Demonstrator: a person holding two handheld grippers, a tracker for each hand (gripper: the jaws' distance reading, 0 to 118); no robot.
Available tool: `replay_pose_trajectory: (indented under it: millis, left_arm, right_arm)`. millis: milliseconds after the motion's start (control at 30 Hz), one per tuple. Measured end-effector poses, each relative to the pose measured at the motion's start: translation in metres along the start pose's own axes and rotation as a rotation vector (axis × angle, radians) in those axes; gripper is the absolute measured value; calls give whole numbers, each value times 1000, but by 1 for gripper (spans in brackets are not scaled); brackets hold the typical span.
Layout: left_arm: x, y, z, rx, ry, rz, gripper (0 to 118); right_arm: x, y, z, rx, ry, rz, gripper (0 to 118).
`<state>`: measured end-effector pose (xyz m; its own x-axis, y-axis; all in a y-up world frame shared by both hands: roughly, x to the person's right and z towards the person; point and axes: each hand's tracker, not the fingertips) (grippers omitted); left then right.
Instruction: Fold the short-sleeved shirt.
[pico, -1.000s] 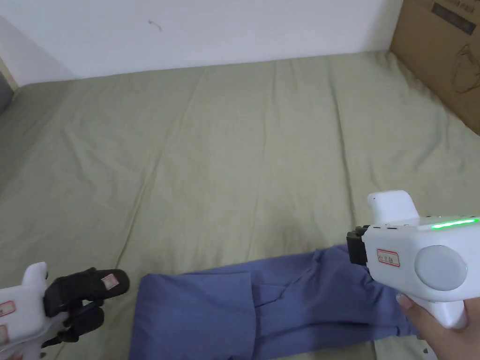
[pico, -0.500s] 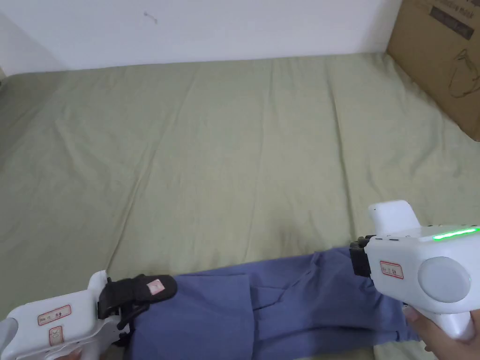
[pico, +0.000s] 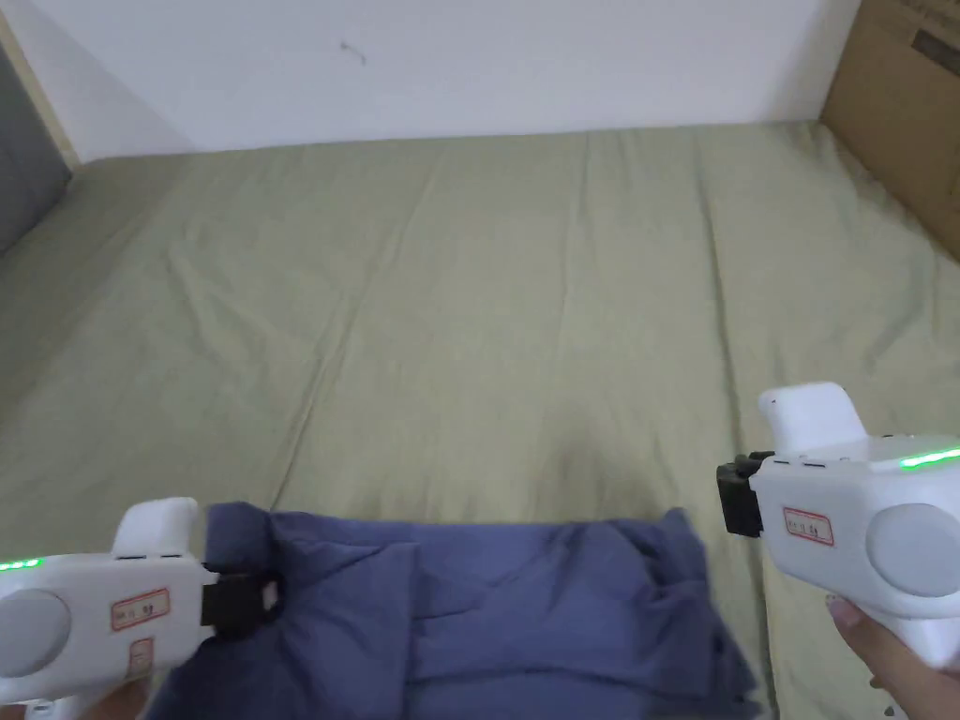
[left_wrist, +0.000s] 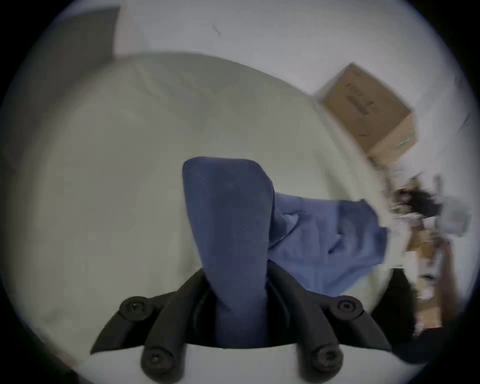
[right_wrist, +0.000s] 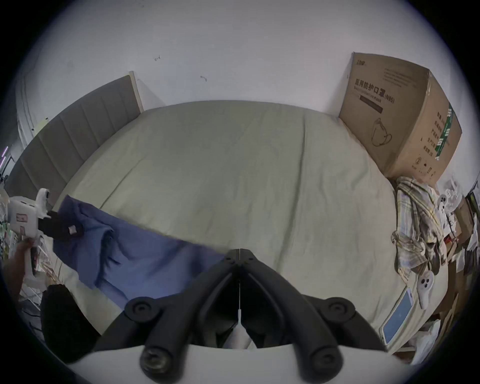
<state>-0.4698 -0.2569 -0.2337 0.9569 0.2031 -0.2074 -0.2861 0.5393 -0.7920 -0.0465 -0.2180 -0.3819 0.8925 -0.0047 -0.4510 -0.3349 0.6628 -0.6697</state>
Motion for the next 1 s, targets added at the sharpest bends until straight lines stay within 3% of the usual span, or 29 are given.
replay_pose_trajectory:
  millis: [33, 133, 300, 433, 600, 633, 733, 800, 833, 900, 1000]
  left_arm:
    - [-7, 3, 5, -10, 103, -21, 9]
    - [-4, 7, 17, -58, 116, -25, 9]
    - [36, 26, 13, -49, -170, 141, 9]
    - [87, 40, -26, -153, -436, 317, 9]
    - [163, 39, -85, -286, -486, 194, 13]
    - [172, 37, -97, -323, -496, 199, 19]
    - [185, 30, -112, -303, -525, 218, 54]
    - [185, 30, -112, -294, -590, 238, 111]
    - [183, 30, -108, -284, -630, 247, 118]
    - [171, 39, -96, -241, -643, 241, 114]
    - [159, 43, -75, -194, -529, 132, 115]
  right_arm:
    - [-1, 1, 1, 6, 3, 4, 1]
    - [-5, 4, 6, 23, 35, 1, 1]
    - [-7, 5, 12, 42, 63, 10, 1]
    - [1, 2, 16, 42, 66, -2, 1]
    - [14, -2, 21, 48, 60, -21, 1]
    - [17, -3, 20, 46, 55, -20, 1]
    - [24, -6, 18, 39, 48, -31, 1]
    - [28, -8, 16, 37, 48, -44, 1]
    - [29, -9, 15, 37, 46, -50, 1]
    - [32, -11, 11, 36, 46, -61, 1]
    - [33, -11, 6, 35, 55, -78, 1]
